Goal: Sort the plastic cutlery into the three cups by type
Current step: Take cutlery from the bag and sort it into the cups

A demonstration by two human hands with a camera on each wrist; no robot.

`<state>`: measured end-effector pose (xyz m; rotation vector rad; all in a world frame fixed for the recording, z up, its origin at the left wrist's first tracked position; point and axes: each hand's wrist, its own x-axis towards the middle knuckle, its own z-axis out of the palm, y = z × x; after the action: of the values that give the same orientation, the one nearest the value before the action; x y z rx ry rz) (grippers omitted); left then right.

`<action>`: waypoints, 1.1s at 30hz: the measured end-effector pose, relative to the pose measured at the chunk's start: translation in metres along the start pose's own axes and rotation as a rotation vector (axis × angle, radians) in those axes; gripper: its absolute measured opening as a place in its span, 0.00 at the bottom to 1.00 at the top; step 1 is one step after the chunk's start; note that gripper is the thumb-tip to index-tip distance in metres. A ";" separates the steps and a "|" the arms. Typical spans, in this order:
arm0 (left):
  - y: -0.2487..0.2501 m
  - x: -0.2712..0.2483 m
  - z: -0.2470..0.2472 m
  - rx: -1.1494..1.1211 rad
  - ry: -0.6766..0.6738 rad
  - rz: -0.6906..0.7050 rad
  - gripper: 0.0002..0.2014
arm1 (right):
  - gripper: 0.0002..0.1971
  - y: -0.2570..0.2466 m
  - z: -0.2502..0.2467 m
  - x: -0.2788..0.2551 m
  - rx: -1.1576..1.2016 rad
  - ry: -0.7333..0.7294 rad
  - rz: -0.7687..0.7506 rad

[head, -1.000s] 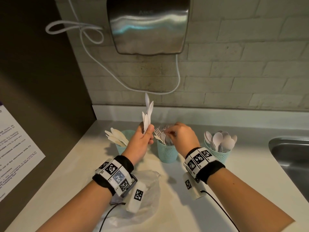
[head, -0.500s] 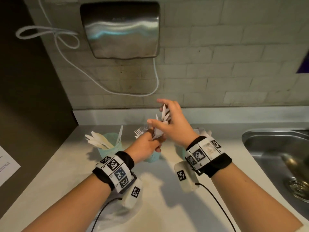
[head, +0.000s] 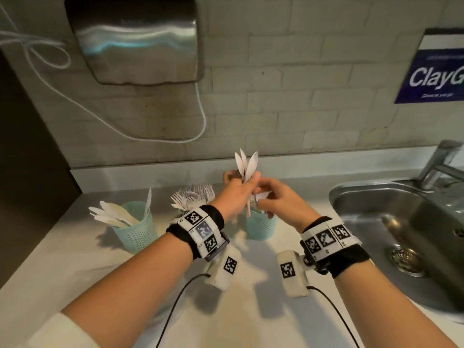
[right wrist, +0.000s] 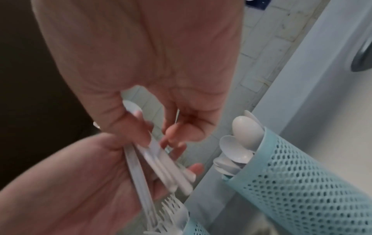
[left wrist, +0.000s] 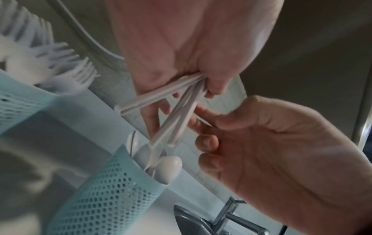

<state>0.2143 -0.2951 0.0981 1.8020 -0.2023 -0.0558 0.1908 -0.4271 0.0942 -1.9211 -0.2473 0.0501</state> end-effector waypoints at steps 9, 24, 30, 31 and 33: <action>0.005 0.013 0.018 -0.091 -0.269 -0.087 0.27 | 0.11 0.009 -0.006 0.008 -0.075 0.027 -0.074; -0.055 0.011 0.001 0.897 -0.083 0.171 0.17 | 0.16 0.074 0.013 0.034 -0.613 0.425 0.027; -0.052 0.014 0.000 0.969 -0.076 0.222 0.17 | 0.20 0.080 0.015 0.027 -0.764 0.567 0.041; -0.052 0.014 0.000 0.970 -0.075 0.223 0.16 | 0.24 0.080 0.013 0.027 -0.684 0.631 0.012; -0.052 0.015 -0.001 0.964 -0.068 0.210 0.16 | 0.33 0.078 0.006 0.027 -0.538 0.695 -0.100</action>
<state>0.2345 -0.2852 0.0486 2.7246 -0.5305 0.1579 0.2277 -0.4422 0.0221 -2.3160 0.1311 -0.8097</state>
